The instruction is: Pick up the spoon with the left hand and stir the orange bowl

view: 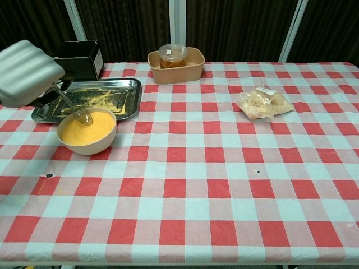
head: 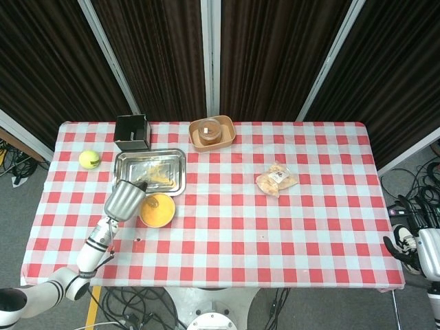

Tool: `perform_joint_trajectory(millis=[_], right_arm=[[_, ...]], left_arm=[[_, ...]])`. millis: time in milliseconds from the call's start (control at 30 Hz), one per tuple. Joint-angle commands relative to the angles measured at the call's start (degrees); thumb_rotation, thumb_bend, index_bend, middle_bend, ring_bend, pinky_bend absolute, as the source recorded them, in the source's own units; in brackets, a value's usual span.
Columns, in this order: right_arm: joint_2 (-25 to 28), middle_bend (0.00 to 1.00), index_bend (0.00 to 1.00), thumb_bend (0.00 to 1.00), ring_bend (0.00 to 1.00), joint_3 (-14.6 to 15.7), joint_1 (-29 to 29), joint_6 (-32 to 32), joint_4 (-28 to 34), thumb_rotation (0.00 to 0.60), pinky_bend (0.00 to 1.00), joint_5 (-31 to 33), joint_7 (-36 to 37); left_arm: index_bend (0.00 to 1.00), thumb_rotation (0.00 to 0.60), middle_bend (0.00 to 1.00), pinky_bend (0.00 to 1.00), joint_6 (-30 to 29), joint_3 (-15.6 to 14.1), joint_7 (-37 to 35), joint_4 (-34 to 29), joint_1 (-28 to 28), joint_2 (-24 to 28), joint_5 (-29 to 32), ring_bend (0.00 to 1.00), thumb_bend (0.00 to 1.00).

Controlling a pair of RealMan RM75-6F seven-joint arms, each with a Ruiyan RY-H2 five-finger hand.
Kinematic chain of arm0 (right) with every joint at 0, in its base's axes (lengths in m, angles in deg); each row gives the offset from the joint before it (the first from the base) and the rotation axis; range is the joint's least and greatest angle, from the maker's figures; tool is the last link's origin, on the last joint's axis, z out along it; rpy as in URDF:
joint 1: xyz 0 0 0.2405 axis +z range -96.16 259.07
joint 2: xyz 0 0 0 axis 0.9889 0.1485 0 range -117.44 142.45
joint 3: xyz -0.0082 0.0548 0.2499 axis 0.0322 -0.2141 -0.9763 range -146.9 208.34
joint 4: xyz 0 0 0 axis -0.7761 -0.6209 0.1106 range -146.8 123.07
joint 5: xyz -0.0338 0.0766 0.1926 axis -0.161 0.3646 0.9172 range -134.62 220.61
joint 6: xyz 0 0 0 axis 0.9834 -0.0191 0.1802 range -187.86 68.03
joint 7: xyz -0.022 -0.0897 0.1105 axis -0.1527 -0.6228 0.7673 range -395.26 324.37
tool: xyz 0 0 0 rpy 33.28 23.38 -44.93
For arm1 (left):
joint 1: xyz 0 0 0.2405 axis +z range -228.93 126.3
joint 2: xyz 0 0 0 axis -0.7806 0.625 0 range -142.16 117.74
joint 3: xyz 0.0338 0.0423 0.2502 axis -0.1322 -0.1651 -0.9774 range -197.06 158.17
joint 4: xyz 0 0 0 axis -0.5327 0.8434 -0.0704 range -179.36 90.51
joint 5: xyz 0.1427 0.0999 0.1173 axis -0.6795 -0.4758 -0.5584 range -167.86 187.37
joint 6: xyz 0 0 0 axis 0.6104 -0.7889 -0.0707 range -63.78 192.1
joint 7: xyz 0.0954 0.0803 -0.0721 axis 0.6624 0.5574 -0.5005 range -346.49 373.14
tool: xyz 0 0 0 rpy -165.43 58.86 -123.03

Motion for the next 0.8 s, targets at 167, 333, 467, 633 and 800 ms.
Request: perform_joint_trajectory(millis=[167, 333, 467, 633, 800], right_arm=[[0.1, 0.19, 0.0, 0.24, 0.0, 0.0, 0.0, -0.1, 0.4, 0.6, 0.03, 0.0, -0.3], [0.2, 0.19, 0.0, 0.24, 0.0, 0.0, -0.1, 0.1, 0.6, 0.6, 0.03, 0.0, -0.5], [0.1, 0.19, 0.0, 0.24, 0.0, 0.1, -0.2, 0.1, 0.7, 0.6, 0.03, -0.1, -0.6], [0.1, 0.19, 0.0, 0.24, 0.0, 0.1, -0.3, 0.2, 0.6, 0.6, 0.03, -0.1, -0.6], [0.2, 0.19, 0.0, 0.24, 0.0, 0.1, -0.3, 0.2, 0.7, 0.6, 0.03, -0.1, -0.7]], left_arm=[[0.7, 0.6, 0.97, 1.0, 0.3, 0.0, 1.1, 1.1, 0.6, -1.4, -2.1, 0.92, 0.4], [0.7, 0.6, 0.97, 1.0, 0.5, -0.1, 2.0, 1.1, 1.1, -1.9, -3.3, 0.92, 0.4], [0.7, 0.6, 0.97, 1.0, 1.0, -0.4, 2.1, 0.9, 1.7, -2.3, -4.0, 0.92, 0.4], [0.7, 0.6, 0.97, 1.0, 1.9, 0.3, 0.4, -0.9, 2.6, -2.4, -3.4, 0.92, 0.4], [0.71, 0.6, 0.97, 1.0, 2.8, 3.0, -5.0, -5.1, 3.4, -1.2, -0.6, 0.92, 0.4]])
